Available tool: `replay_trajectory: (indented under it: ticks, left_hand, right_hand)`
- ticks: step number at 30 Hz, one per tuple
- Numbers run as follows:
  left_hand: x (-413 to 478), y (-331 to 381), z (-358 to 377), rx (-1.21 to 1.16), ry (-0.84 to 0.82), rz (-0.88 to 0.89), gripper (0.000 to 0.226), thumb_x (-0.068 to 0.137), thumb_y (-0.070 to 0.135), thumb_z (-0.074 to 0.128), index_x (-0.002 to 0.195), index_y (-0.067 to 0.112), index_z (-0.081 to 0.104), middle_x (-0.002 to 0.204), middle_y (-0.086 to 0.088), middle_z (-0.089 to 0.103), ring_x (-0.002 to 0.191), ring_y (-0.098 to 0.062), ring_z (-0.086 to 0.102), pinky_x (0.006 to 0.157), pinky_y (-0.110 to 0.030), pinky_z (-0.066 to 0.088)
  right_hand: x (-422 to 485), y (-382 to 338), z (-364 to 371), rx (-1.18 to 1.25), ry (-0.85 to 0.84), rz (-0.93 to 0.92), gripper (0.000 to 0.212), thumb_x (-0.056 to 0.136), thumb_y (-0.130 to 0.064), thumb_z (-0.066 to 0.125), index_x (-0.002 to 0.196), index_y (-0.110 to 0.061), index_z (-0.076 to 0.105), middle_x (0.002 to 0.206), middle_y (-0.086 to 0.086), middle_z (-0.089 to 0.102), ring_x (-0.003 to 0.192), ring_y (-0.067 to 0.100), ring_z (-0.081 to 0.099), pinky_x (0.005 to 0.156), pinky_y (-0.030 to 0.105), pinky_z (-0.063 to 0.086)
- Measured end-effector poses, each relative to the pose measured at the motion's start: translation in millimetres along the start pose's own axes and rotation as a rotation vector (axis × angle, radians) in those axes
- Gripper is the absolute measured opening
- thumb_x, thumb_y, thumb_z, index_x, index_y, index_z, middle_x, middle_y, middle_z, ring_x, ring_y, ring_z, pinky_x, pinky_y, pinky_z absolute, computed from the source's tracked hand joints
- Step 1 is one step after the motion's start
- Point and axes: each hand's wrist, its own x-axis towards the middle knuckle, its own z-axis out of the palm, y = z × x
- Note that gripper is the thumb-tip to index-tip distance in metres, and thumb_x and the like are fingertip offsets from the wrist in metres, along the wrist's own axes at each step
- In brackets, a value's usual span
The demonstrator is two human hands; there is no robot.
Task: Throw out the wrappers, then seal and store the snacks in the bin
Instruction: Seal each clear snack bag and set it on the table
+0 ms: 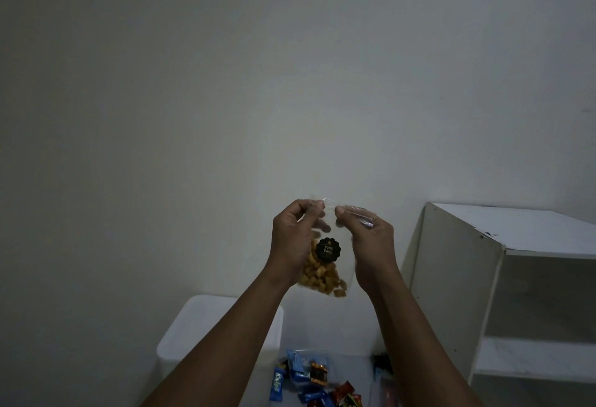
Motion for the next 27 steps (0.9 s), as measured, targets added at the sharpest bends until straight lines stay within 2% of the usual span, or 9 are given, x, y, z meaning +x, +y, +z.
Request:
replay_trajectory:
  ticks: [3, 8, 11, 15, 19, 24, 27]
  left_hand:
    - [3, 1, 0, -0.012, 0.058, 0.008, 0.016, 0.096, 0.024, 0.062, 0.09, 0.013, 0.07, 0.074, 0.0, 0.069, 0.072, -0.015, 0.066, 0.075, -0.035, 0.053]
    - [2, 1, 4, 0.066, 0.058, 0.039, 0.016, 0.097, 0.024, 0.059, 0.089, 0.014, 0.068, 0.069, 0.004, 0.065, 0.071, -0.01, 0.063, 0.076, -0.034, 0.051]
    - [1, 2, 3, 0.036, -0.006, -0.01, 0.016, 0.095, 0.028, 0.063, 0.089, 0.015, 0.07, 0.072, 0.003, 0.066, 0.074, -0.014, 0.064, 0.076, -0.036, 0.053]
    - [1, 2, 2, 0.087, -0.102, -0.033, 0.021, 0.095, 0.03, 0.061, 0.096, 0.011, 0.07, 0.078, 0.002, 0.065, 0.075, -0.013, 0.061, 0.079, -0.037, 0.053]
    - [1, 2, 4, 0.122, -0.061, -0.028, 0.023, 0.098, 0.03, 0.057, 0.097, 0.01, 0.069, 0.076, 0.002, 0.064, 0.072, -0.01, 0.058, 0.075, -0.032, 0.049]
    - [-5, 6, 8, 0.01, -0.088, -0.066, 0.026, 0.092, 0.032, 0.064, 0.1, 0.008, 0.071, 0.085, -0.004, 0.071, 0.077, -0.016, 0.064, 0.08, -0.038, 0.055]
    - [-6, 7, 12, 0.018, -0.042, -0.069, 0.024, 0.09, 0.03, 0.067, 0.097, 0.008, 0.072, 0.086, -0.004, 0.073, 0.074, -0.013, 0.064, 0.079, -0.037, 0.054]
  right_hand:
    - [0, 1, -2, -0.008, -0.017, 0.0, 0.018, 0.087, -0.019, 0.074, 0.097, -0.005, 0.075, 0.076, -0.001, 0.072, 0.069, -0.001, 0.065, 0.059, 0.007, 0.046]
    - [-3, -1, -1, 0.003, -0.03, 0.025, 0.016, 0.085, -0.018, 0.075, 0.096, -0.006, 0.077, 0.075, -0.005, 0.072, 0.069, -0.002, 0.065, 0.06, 0.008, 0.046]
    - [-2, -2, -3, -0.003, -0.012, 0.021, 0.015, 0.086, -0.017, 0.074, 0.097, -0.008, 0.077, 0.079, -0.004, 0.074, 0.072, -0.003, 0.067, 0.064, 0.011, 0.046]
    - [-3, -5, -4, -0.039, -0.067, -0.021, 0.012, 0.087, -0.014, 0.073, 0.096, -0.008, 0.077, 0.084, -0.002, 0.077, 0.079, 0.003, 0.07, 0.067, 0.01, 0.051]
    - [-6, -5, -1, -0.026, -0.091, -0.036, 0.013, 0.088, -0.013, 0.072, 0.098, -0.007, 0.077, 0.08, -0.004, 0.076, 0.078, 0.002, 0.07, 0.067, 0.008, 0.05]
    - [-7, -9, -3, -0.004, -0.079, -0.046, 0.013, 0.088, -0.013, 0.071, 0.098, -0.007, 0.078, 0.083, -0.002, 0.077, 0.08, 0.003, 0.071, 0.065, 0.009, 0.05]
    - [-8, -11, -3, -0.028, -0.103, -0.06, 0.011, 0.088, -0.015, 0.072, 0.095, -0.011, 0.078, 0.088, -0.002, 0.078, 0.084, 0.004, 0.072, 0.067, 0.009, 0.051]
